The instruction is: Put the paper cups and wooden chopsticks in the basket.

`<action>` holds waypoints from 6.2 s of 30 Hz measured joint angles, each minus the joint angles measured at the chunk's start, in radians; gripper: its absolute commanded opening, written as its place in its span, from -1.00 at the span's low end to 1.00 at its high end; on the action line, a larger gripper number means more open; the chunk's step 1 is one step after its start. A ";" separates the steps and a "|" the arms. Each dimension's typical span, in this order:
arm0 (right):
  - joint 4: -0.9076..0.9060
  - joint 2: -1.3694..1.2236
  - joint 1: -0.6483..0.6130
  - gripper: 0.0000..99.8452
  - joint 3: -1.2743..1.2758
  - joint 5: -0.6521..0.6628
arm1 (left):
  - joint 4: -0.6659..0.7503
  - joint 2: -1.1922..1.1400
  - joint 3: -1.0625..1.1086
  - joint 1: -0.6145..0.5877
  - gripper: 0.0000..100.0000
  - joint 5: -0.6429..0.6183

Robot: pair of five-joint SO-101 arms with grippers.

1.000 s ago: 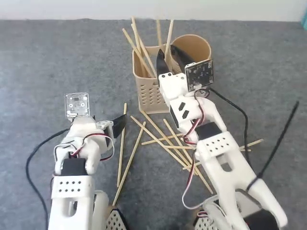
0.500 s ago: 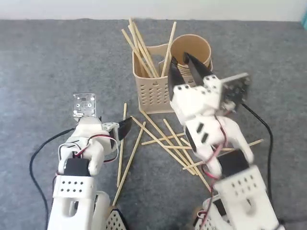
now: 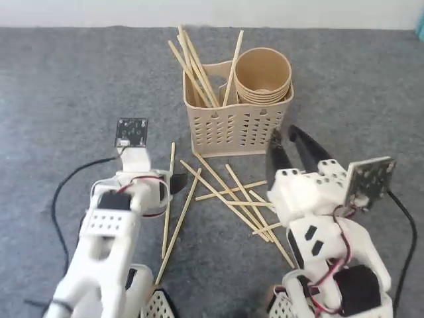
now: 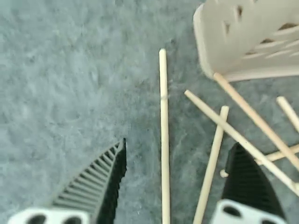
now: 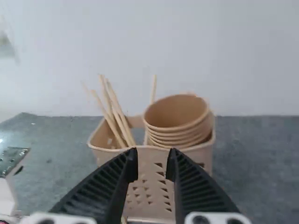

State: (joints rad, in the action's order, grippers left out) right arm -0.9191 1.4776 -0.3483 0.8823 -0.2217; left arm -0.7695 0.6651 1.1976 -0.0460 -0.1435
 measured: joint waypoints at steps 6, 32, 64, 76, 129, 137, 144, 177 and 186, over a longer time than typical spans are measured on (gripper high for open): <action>-0.135 0.012 0.158 -0.78 0.052 0.000 | 0.000 -0.235 -0.104 0.000 -0.49 0.000; -0.112 0.331 0.230 -0.78 0.493 -0.003 | -0.140 -0.664 -0.427 0.071 -0.98 0.092; -0.002 0.327 0.226 -0.78 0.689 0.063 | -0.330 0.173 -0.512 -0.080 -0.98 0.094; -0.014 0.327 0.216 -0.78 0.689 0.049 | 0.150 0.301 -0.493 0.069 -0.98 -0.176; 0.011 0.327 0.216 -0.79 0.710 0.049 | 0.479 -0.121 -0.456 0.247 -0.39 -0.017; -0.058 0.325 0.327 -0.79 0.655 -0.021 | -0.091 0.115 -0.585 0.175 -0.39 -0.014; -0.058 0.325 0.333 -0.79 0.654 -0.055 | -0.454 0.247 -0.560 0.170 -0.39 0.035; -0.014 -0.098 0.480 -0.87 0.480 -0.061 | -0.287 0.253 0.120 0.167 -0.62 0.298; 0.089 -0.437 0.542 -0.87 0.394 -0.061 | -0.287 0.253 0.120 0.270 -0.61 0.247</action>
State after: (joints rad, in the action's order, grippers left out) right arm -0.8301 1.0403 0.1933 1.2766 -0.2831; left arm -1.0564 0.9183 1.3172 0.2240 0.1036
